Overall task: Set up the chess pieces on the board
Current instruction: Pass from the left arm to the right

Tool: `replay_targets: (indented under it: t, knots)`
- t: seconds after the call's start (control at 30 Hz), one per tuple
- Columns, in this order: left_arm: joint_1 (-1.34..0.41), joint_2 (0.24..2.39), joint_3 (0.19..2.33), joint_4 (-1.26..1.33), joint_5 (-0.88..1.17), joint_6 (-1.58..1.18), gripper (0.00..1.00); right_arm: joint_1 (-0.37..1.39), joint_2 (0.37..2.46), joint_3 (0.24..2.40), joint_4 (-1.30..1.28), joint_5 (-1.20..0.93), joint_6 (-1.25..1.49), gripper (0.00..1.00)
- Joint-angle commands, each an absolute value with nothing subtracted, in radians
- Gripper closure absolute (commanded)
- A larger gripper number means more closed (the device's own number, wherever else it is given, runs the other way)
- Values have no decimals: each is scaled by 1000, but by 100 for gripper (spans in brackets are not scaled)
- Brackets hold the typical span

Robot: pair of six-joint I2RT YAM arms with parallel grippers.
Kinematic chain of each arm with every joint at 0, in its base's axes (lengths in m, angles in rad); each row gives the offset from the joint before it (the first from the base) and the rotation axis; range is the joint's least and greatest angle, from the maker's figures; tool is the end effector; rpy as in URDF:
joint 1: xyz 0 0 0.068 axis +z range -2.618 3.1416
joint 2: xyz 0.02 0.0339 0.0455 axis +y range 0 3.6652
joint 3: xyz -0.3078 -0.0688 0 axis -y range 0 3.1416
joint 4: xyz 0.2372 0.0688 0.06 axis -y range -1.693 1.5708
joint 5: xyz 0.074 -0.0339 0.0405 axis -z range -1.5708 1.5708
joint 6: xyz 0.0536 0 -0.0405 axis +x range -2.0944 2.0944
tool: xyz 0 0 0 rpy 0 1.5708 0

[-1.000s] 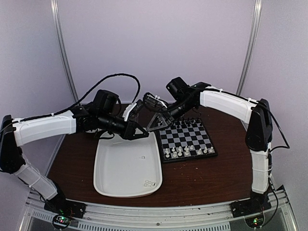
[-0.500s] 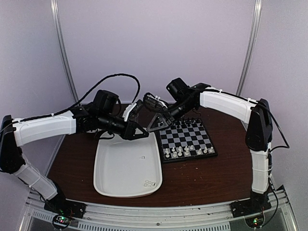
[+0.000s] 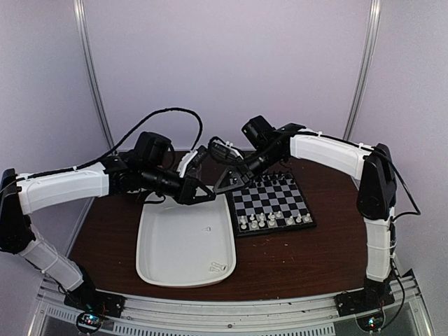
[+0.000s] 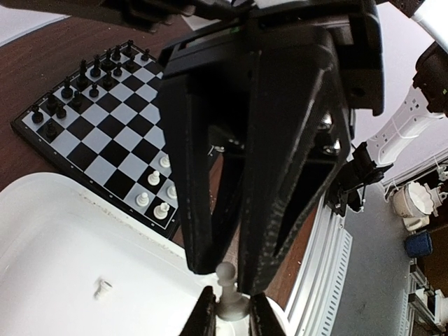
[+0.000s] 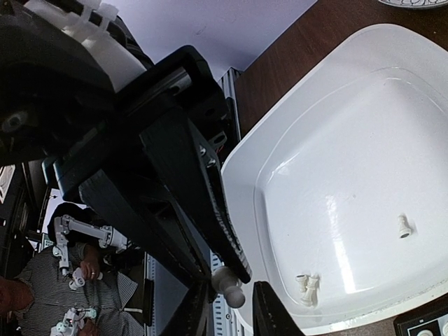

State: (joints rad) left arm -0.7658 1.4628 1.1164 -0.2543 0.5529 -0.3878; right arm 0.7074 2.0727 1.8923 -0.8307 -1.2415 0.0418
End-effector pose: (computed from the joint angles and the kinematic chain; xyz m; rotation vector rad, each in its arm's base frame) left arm 0.2176 -0.2483 0.3278 0.7780 2.2174 -1.2207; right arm 0.3172 0.3379 0.3224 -1.2757 2.1502 1.8872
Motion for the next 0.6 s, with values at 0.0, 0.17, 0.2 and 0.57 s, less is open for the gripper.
replay_targets:
  t: [0.0,0.17,0.2,0.57]
  knots:
    - [-769,1433,1110,-163,550,-394,90,716,2068,1881,-817,-1257,49,77]
    - [-767,1432,1108,-164,547,-394,90,716,2069,1876,-815,-1260,49,81]
    - [-768,1432,1106,-164,546,-394,90,716,2067,1875,-814,-1263,50,83]
    - [-769,1432,1097,-184,485,-388,59,710,2056,1882,-830,-1228,23,95]
